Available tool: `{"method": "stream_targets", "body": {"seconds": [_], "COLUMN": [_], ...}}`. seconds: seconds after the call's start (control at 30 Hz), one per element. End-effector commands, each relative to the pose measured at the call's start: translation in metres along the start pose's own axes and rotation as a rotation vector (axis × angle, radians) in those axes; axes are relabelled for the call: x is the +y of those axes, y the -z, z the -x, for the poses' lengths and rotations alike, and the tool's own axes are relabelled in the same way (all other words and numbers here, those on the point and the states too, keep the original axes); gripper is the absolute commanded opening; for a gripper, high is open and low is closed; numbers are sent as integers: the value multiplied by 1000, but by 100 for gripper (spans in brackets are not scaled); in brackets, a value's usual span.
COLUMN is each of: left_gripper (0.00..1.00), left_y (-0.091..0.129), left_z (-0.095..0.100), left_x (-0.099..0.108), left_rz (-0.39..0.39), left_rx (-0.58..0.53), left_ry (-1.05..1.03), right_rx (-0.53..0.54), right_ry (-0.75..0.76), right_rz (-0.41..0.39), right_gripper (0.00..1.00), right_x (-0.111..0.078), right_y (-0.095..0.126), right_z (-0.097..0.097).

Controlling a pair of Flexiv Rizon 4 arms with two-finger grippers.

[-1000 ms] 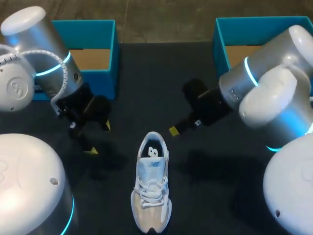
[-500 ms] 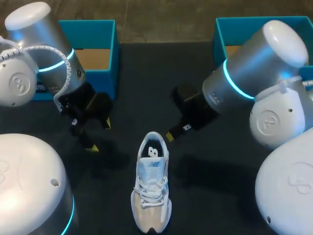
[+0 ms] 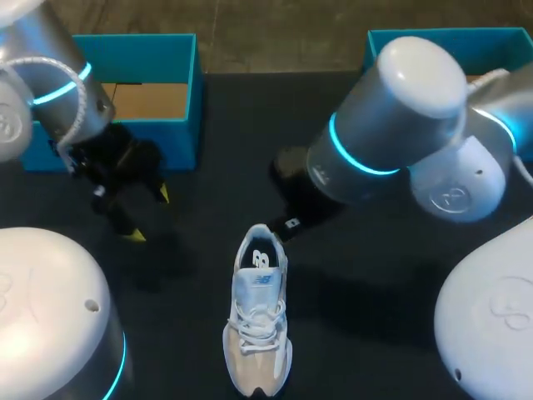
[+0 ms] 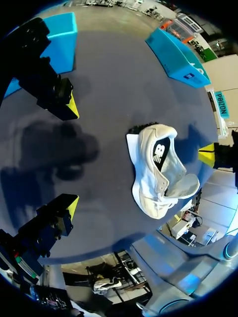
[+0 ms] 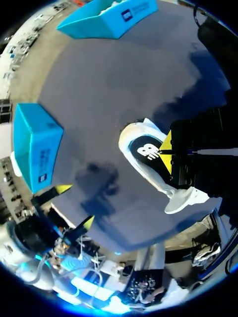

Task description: Take the shoe out of the shoebox, open the shoe tongue, remove and reinsert the insole, then place the shoe into the shoebox

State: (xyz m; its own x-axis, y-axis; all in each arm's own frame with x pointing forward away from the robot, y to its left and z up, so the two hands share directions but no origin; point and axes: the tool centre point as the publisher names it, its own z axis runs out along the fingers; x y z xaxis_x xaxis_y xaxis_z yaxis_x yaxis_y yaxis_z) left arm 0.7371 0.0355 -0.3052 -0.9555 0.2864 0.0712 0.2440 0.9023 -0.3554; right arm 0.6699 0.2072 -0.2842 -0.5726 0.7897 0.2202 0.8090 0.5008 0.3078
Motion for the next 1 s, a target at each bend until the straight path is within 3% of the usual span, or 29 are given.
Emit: {"method": "stream_targets", "body": {"seconds": [0.03, 0.2, 0.3, 0.77, 1.0], "left_gripper": [100, 100, 100, 100, 100], "left_y": [17, 25, 31, 32, 37], "left_z": [-4, -2, -1, 0, 4], "left_x": [12, 17, 23, 24, 35], "left_rz": [-9, -11, -22, -12, -39], "left_rx": [-11, 6, 38, 41, 51], "left_ry": [8, -24, -74, -88, -62], "right_rx": [-428, -483, -492, -487, -405], "right_ry": [-23, -99, -150, -147, -188], "right_rz": [-22, -16, 29, 43, 38], "right_gripper": [0, 0, 0, 0, 0], "right_x": [7, 3, -1, -2, 7], "right_y": [-7, -9, -10, -10, -21], "right_z": [-7, -9, -13, -15, -20]}}
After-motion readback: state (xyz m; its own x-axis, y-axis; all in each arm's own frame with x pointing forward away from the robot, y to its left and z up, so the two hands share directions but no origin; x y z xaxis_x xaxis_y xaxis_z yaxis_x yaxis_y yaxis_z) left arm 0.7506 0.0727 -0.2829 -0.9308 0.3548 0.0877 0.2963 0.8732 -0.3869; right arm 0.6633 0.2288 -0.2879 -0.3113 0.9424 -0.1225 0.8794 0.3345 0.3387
